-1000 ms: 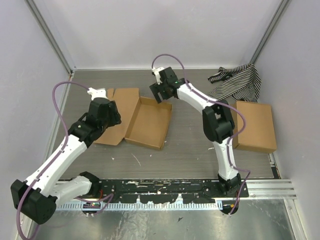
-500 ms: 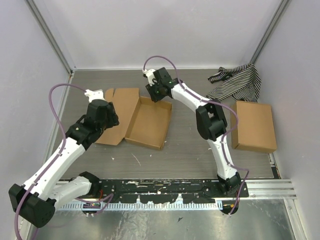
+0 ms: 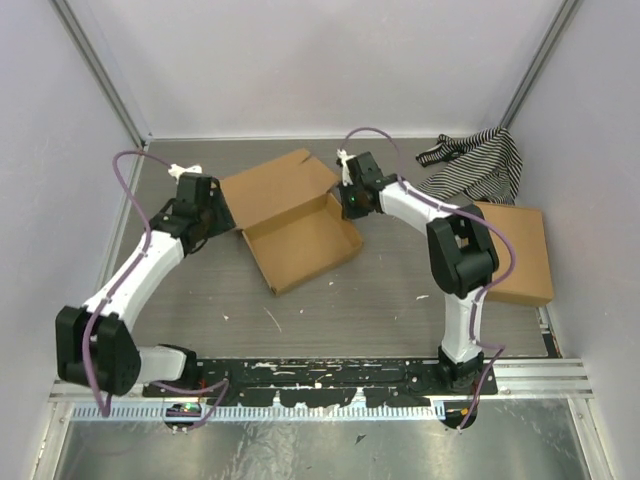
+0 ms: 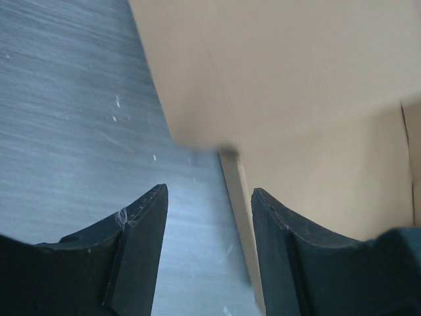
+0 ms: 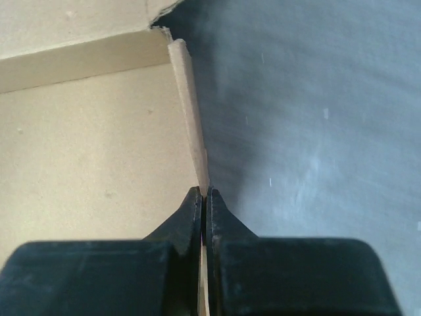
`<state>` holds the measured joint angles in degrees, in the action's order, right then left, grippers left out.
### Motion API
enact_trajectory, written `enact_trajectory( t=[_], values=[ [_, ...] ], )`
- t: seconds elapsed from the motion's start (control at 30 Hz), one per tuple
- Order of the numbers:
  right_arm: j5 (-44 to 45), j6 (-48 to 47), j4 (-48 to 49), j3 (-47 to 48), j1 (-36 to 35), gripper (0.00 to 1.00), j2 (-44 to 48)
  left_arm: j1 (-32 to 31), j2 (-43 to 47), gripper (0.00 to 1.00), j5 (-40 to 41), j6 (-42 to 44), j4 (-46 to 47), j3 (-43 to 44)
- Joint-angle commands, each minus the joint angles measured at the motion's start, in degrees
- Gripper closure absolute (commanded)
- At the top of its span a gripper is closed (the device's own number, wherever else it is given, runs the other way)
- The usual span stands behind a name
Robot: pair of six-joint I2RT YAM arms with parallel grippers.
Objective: Fold the paper box
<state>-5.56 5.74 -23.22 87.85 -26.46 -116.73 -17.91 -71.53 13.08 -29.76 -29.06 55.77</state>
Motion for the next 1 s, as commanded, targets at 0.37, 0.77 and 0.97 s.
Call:
enact_trajectory(
  t=[0.37,0.77,0.97],
  values=[
    [15.4,26.1,-2.2,-24.2,-10.0,0.99,17.1,11.2,-20.0,0.45,-15.2,-4.1,8.3,9.1],
    [17.6,24.9,-5.8,-23.0,-10.4,0.54,22.0,11.2,-28.8,0.45,-9.7,-0.1,3.6,17.3],
    [12.4,19.2,-7.3,-16.4,-1.7,0.15,24.6,12.7,-29.9,0.43,-10.8,-0.1,4.8,19.3]
  ],
)
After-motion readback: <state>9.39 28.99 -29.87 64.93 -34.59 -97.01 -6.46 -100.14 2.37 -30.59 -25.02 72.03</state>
